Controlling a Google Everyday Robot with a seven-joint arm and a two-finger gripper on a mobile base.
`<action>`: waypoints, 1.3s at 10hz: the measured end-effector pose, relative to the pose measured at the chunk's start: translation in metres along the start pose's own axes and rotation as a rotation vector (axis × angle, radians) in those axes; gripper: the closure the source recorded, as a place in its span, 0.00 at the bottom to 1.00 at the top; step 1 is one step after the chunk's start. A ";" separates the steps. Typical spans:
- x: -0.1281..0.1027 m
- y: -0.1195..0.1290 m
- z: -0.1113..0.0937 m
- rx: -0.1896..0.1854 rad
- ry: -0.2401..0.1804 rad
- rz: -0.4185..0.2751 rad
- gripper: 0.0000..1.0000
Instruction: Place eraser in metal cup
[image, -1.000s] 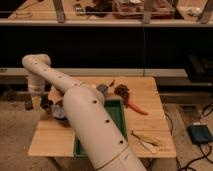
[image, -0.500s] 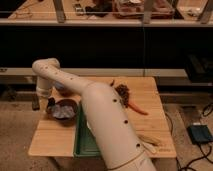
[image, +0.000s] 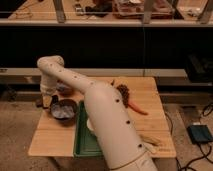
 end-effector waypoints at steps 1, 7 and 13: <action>0.001 0.000 -0.001 0.004 0.002 -0.013 1.00; 0.000 0.003 -0.007 0.001 -0.001 -0.054 1.00; 0.003 0.002 -0.003 -0.018 -0.042 -0.133 1.00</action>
